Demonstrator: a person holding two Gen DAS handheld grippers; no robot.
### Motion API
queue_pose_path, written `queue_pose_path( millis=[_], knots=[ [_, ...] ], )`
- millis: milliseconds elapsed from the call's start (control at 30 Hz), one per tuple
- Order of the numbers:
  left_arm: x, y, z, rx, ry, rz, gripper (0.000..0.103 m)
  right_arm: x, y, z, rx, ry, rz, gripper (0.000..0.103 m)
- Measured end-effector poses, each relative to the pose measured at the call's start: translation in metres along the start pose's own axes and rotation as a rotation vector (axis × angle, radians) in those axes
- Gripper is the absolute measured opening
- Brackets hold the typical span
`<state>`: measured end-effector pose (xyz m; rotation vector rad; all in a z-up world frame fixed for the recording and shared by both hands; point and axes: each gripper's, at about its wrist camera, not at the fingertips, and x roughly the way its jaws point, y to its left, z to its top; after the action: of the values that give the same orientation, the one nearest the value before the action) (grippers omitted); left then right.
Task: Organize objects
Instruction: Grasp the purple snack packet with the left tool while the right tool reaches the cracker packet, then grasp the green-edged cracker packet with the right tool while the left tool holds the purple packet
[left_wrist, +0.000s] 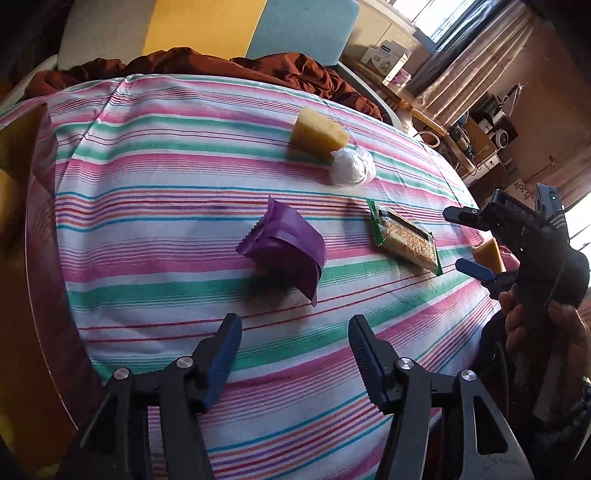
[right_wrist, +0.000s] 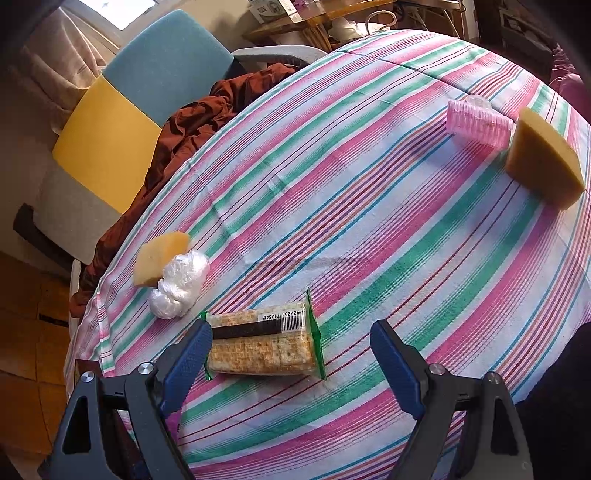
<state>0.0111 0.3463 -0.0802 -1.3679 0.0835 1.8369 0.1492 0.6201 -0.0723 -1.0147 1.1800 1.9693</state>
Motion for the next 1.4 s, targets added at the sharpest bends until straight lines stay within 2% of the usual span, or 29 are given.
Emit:
queue_pose_path(
  millis=[167, 333, 533, 600, 700, 767, 900, 933, 1000, 1033, 1100, 1167, 1300, 1400],
  knots=[
    [0.005, 0.001, 0.016, -0.078, -0.002, -0.018, 0.062, 0.000, 0.000, -0.001, -0.004, 0.003, -0.002, 0.089],
    [0.023, -0.015, 0.037, -0.069, 0.004, -0.021, 0.058, 0.002, 0.003, 0.000, -0.011, 0.008, -0.005, 0.089],
    [0.044, -0.026, 0.065, -0.012, -0.009, 0.012, 0.054, 0.003, 0.003, 0.001, -0.007, 0.012, 0.009, 0.089],
    [0.047, -0.026, 0.071, 0.007, -0.015, 0.049, 0.054, 0.003, 0.003, 0.002, -0.007, 0.013, 0.013, 0.089],
    [0.051, -0.027, 0.076, 0.055, -0.009, 0.091, 0.058, 0.005, 0.005, 0.002, -0.018, 0.018, 0.013, 0.089],
    [0.058, -0.030, 0.075, 0.105, 0.011, 0.120, 0.068, 0.006, 0.007, 0.002, -0.024, 0.023, 0.012, 0.089],
    [0.068, -0.042, 0.069, 0.204, 0.031, 0.168, 0.069, 0.008, 0.006, 0.003, -0.020, 0.023, 0.005, 0.089],
    [0.070, -0.045, 0.067, 0.235, 0.024, 0.187, 0.068, 0.008, 0.006, 0.003, -0.020, 0.023, 0.003, 0.089],
    [0.073, -0.047, 0.064, 0.290, -0.004, 0.243, 0.044, 0.008, 0.007, 0.003, -0.022, 0.021, -0.002, 0.089],
    [0.072, -0.045, 0.064, 0.302, -0.022, 0.250, 0.037, 0.008, 0.006, 0.003, -0.023, 0.023, -0.004, 0.089],
    [0.068, -0.036, 0.062, 0.278, -0.037, 0.210, 0.036, 0.009, 0.007, 0.004, -0.025, 0.025, -0.008, 0.089],
    [0.062, -0.031, 0.056, 0.271, -0.045, 0.204, 0.035, 0.009, 0.008, 0.004, -0.029, 0.024, -0.014, 0.089],
    [0.047, -0.031, 0.026, 0.303, -0.055, 0.199, 0.035, 0.010, 0.009, 0.004, -0.034, 0.025, -0.017, 0.089],
    [0.032, -0.027, 0.001, 0.281, -0.070, 0.173, 0.036, 0.012, 0.014, 0.004, -0.060, 0.028, -0.022, 0.089]
  ],
)
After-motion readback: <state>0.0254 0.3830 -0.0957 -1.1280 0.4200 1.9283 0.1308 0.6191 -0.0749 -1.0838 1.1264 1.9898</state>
